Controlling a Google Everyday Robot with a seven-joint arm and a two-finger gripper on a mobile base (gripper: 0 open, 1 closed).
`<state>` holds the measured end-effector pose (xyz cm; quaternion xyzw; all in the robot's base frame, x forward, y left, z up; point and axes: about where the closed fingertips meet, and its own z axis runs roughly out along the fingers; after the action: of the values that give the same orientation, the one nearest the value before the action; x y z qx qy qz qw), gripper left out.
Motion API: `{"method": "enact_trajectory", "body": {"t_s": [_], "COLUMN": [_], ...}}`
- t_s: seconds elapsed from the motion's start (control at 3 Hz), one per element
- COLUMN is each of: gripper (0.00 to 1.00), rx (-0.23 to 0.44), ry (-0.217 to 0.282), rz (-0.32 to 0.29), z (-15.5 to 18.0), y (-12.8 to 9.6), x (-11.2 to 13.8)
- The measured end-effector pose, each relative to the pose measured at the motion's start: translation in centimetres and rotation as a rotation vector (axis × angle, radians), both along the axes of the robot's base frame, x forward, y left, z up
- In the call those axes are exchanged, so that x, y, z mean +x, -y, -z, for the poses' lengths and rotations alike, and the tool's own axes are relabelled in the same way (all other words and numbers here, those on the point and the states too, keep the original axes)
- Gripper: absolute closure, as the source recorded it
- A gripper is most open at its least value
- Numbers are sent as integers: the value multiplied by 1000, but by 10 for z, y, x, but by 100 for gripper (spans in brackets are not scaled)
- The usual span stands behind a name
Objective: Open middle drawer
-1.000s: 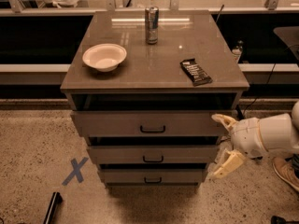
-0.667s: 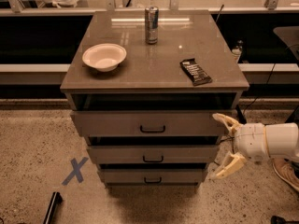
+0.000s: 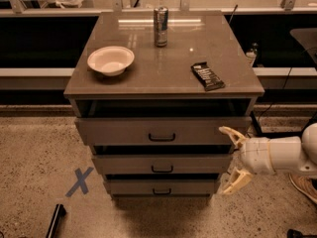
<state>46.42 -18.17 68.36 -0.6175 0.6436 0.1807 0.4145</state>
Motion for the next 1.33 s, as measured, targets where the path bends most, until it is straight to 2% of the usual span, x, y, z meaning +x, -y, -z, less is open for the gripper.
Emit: {"method": "enact_trajectory", "body": {"t_s": [0.33,0.67,1.0,1.33], "gripper": [0,0,0,0], "rx": [-115,-253,-260,-259], "ry": [3,-17,-39,-49], "rz": [-12,20,106,126], "z": [58,98,109,112], "y": [-9,-19,-25,-25], "x": [2,-1,8,9]}}
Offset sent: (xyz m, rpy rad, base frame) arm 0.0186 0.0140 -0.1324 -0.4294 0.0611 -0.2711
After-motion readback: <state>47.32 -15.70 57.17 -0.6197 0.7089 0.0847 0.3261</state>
